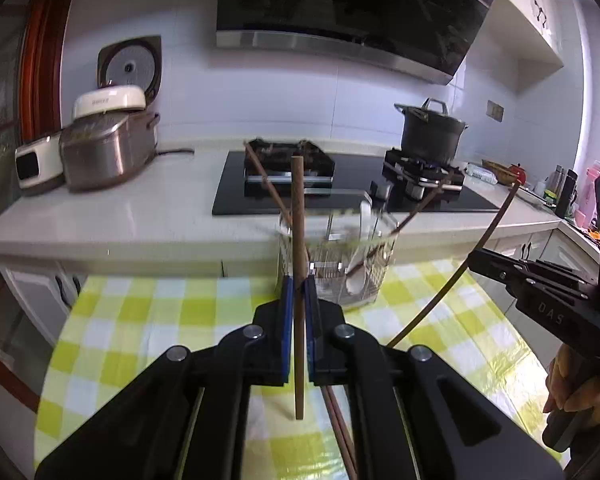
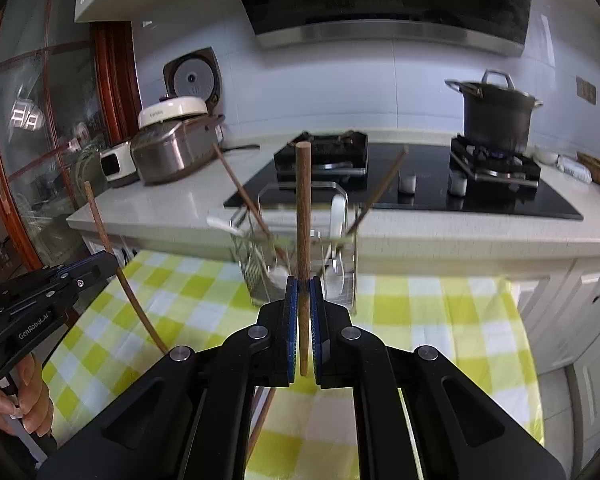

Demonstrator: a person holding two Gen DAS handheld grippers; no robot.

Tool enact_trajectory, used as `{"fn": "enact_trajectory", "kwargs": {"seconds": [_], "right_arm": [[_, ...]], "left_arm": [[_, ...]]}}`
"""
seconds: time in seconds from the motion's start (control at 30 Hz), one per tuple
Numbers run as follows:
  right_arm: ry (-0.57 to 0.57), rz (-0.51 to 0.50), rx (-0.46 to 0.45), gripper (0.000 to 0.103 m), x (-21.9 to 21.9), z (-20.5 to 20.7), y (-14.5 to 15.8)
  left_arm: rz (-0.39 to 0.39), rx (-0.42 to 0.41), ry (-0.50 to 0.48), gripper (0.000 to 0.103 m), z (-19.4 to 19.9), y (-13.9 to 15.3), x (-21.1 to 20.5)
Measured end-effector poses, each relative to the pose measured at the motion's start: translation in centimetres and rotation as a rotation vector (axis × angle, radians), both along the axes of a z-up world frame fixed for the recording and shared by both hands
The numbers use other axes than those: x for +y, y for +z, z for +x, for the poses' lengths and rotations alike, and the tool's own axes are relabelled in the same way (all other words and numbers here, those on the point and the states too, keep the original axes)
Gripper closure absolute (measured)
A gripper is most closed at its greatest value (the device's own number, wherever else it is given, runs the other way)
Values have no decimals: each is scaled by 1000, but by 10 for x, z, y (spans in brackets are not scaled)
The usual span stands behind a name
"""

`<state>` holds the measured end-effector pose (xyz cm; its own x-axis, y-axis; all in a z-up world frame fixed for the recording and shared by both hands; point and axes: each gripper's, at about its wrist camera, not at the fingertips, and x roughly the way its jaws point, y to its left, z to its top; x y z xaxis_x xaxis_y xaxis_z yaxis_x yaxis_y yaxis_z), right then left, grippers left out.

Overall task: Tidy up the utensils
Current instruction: 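Lift both held chopsticks upright and carry them toward the wire rack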

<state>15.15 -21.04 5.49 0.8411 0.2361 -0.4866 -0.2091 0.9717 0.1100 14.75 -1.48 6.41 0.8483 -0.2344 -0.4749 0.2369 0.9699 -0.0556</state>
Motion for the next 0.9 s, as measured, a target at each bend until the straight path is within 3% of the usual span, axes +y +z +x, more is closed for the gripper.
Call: {"fn": "enact_trajectory", "kwargs": {"seconds": [0.2, 0.57, 0.77, 0.9], "right_arm": [[2, -9, -26, 96, 1, 16, 29], [-1, 11, -108, 96, -3, 67, 95], [-7, 30, -112, 96, -6, 106, 112], [-9, 38, -111, 96, -6, 127, 111]], "left_arm": [[23, -48, -9, 98, 20, 35, -11], [-14, -117, -8, 98, 80, 113, -25], [-20, -127, 4, 98, 121, 132, -33], [-34, -117, 8, 98, 145, 129, -38]]}}
